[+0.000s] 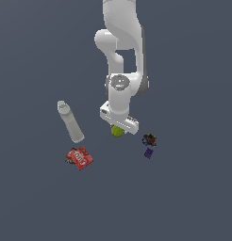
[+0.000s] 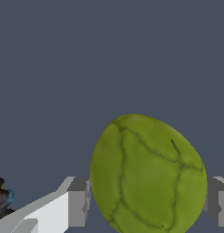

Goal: Pick up a designated object from a clutter of objects.

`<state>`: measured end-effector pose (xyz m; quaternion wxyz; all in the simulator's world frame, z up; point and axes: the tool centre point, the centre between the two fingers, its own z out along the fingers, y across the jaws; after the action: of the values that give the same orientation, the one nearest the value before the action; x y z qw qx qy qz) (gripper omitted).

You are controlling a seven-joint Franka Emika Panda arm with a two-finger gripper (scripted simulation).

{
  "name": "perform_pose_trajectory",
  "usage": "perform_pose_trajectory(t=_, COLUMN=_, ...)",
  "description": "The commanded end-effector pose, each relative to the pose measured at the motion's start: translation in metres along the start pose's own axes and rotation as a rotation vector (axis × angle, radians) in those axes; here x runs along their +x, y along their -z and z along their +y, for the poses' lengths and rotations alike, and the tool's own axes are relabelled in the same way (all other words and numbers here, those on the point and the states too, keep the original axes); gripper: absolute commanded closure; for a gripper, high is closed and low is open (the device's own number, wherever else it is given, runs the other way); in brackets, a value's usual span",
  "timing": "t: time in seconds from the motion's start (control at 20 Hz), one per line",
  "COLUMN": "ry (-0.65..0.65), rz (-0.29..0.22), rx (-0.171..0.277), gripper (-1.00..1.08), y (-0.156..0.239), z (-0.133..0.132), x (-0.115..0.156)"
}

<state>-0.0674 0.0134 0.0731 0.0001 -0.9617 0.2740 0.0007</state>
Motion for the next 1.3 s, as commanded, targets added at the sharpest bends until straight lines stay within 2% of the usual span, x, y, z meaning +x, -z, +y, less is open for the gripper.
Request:
perform_pose_trajectory(t=0.0, ry=-0.001, rz=0.002, rx=0.002, gripper=1.08, y=0.015, z=0.008, x=0.003)
perform_pose_trajectory(t=1.25, ry=-0.002, rz=0.0, rx=0.003, gripper=1.08, y=0.235, z=0.144, x=0.049)
